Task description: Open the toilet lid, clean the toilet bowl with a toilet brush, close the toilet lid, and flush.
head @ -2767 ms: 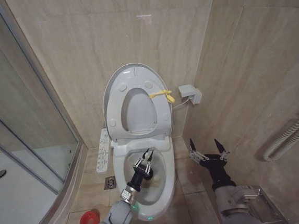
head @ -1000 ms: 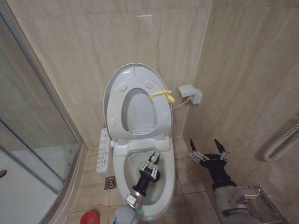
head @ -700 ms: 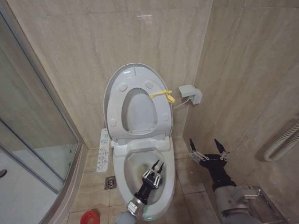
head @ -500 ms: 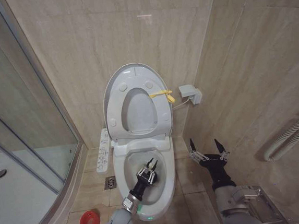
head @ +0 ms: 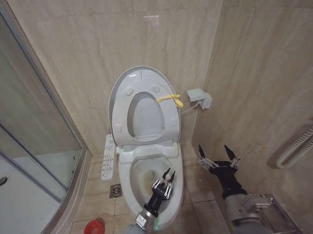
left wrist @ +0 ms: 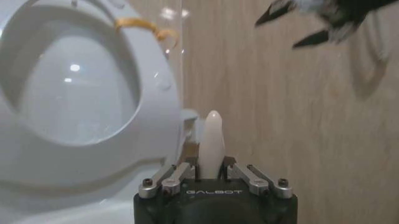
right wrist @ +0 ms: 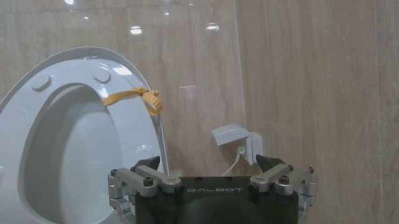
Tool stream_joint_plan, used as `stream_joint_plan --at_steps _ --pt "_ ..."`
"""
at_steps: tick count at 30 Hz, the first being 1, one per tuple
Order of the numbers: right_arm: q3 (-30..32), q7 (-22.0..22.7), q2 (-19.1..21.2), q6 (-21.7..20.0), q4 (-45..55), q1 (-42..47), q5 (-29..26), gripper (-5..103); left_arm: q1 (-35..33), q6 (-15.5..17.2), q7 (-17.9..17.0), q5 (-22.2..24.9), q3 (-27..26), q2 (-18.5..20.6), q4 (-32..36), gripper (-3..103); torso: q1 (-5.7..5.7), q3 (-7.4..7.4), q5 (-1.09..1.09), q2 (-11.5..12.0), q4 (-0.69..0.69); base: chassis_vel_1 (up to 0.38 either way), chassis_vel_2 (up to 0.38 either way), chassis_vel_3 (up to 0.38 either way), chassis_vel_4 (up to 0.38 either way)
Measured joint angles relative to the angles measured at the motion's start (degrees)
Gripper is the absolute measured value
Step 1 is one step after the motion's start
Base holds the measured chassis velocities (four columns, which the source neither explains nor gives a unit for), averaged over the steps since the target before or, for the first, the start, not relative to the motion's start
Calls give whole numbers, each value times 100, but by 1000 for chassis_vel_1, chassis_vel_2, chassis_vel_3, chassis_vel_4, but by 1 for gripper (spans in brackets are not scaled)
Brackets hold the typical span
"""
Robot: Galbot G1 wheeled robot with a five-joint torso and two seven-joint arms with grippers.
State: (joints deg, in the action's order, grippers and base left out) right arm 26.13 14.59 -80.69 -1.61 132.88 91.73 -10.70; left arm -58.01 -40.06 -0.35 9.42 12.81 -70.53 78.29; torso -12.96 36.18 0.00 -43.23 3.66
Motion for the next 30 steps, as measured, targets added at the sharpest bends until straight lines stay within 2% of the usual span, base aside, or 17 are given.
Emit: stream_joint_plan --at_steps 2,7,12,16,23,26,30 --pt "0 0 0 0 0 0 0 100 111 2 -24 0 -179 -41 -237 23 0 0 1 0 1 0 0 0 0" --pt "0 0 0 0 0 0 0 100 264 26 -63 13 -303 -96 -297 23 0 1 -1 0 3 0 0 0 0" --pt "0 -1 0 0 0 0 0 100 205 22 -63 22 -233 -39 251 22 0 0 1 0 1 0 0 0 0" --pt "0 0 0 0 0 0 0 100 82 -20 -58 6 -83 -51 310 22 0 0 0 0 0 0 0 0 0" --pt "0 0 0 0 0 0 0 100 127 -117 16 -14 -58 -54 -185 22 0 0 -1 0 0 0 0 0 0" --pt "0 0 0 0 0 0 0 100 300 -142 41 33 -250 -49 -529 22 0 0 -1 0 2 0 0 0 0" --pt "0 0 0 0 0 0 0 100 391 -139 41 81 -407 -8 -515 22 0 1 0 1 1 0 0 0 0"
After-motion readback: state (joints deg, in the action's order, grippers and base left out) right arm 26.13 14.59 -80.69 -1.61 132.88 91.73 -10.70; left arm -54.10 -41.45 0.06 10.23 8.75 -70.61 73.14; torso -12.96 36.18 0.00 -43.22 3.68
